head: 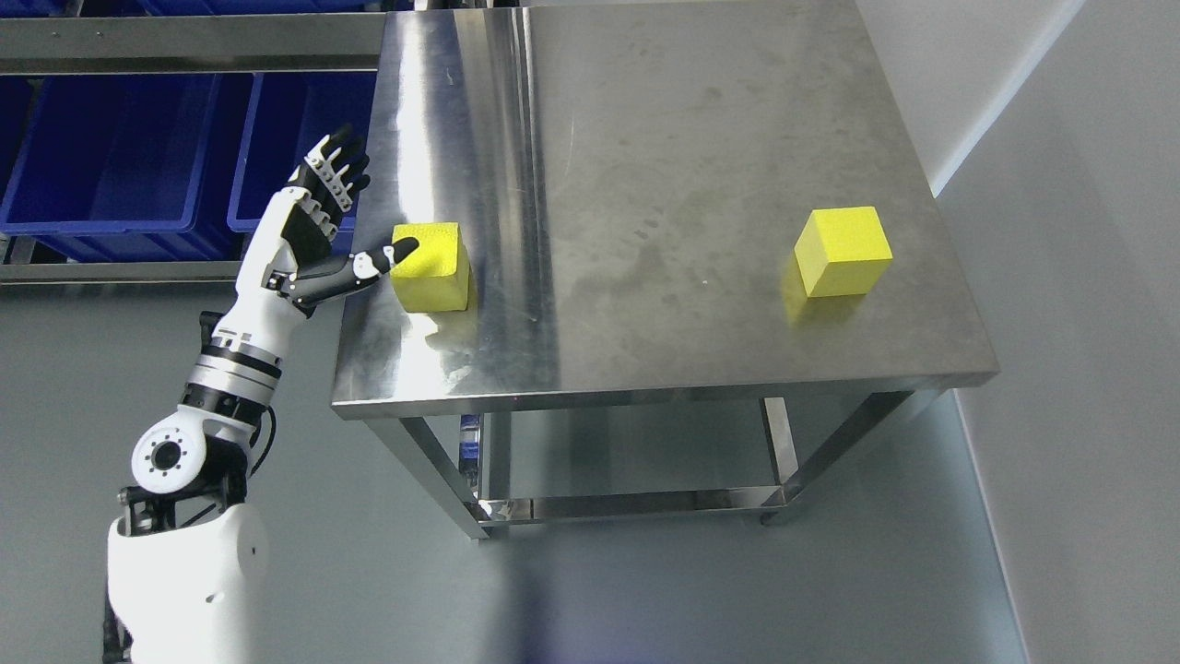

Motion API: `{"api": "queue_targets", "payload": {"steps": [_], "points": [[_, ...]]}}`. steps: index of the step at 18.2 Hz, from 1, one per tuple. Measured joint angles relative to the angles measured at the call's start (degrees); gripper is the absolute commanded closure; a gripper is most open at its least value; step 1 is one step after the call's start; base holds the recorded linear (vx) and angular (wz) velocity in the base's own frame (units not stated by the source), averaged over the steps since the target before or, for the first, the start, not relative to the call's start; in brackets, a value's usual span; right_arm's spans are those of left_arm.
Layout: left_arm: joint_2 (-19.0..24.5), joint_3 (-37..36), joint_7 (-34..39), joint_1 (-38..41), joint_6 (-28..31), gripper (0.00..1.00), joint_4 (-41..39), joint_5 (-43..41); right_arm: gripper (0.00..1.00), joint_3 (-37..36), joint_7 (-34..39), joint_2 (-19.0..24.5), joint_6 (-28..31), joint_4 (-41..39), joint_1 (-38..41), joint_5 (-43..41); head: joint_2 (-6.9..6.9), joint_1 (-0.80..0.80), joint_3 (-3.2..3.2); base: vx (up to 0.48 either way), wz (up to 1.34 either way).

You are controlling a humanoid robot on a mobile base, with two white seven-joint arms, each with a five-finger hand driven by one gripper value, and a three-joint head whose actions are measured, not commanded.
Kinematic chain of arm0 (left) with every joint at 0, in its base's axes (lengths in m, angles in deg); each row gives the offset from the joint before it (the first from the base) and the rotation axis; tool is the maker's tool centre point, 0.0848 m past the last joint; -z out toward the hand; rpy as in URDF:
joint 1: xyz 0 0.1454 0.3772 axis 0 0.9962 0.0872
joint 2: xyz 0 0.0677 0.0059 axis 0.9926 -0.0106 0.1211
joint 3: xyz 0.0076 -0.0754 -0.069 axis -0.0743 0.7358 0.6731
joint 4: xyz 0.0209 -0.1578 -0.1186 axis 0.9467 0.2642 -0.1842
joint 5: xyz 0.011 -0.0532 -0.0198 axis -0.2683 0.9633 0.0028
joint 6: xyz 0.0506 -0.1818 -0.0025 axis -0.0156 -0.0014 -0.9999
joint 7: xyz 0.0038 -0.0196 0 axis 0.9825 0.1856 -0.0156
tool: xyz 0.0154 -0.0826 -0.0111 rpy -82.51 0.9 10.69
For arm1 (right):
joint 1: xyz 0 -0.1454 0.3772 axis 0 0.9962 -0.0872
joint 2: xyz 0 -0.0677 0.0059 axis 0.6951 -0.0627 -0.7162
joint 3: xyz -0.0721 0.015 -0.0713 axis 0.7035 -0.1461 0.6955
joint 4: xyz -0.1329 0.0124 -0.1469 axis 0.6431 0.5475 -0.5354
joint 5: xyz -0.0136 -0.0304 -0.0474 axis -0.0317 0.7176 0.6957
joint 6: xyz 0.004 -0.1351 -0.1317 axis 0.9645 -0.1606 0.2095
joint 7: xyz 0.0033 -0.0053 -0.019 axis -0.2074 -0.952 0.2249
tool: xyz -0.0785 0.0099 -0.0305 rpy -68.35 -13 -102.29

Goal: Move yellow foam block to right shelf middle
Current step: 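Close the left hand around the nearer yellow foam cube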

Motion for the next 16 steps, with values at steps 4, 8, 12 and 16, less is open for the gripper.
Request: {"api": "queue_targets", "payload": {"steps": [4,8,12,16], "points": [[0.0,-2.78,-4.62,-1.38,1.78,0.03,0.22,-7.45,0.0,0.0,0.0,0.0,0.0,0.0,0.0,0.0,0.0,0.0,0.0,0.0,0.0],[0.0,-5.29,-8.45,-1.8,3.55,0.22,0.47,-13.41,0.0,0.0,0.0,0.0,-0.01,0.0,0.0,0.0,0.0,0.0,0.0,0.0,0.0],[0.01,-7.09,-8.69,-1.55,3.54,0.4,0.5,-18.66,0.0,0.0,0.0,0.0,-0.01,0.0,0.0,0.0,0.0,0.0,0.0,0.0,0.01],[0.01,-8.24,-8.69,-1.31,3.06,0.79,0.58,-21.01,0.0,0.0,0.0,0.0,-0.01,0.0,0.0,0.0,0.0,0.0,0.0,0.003,0.04]]}}
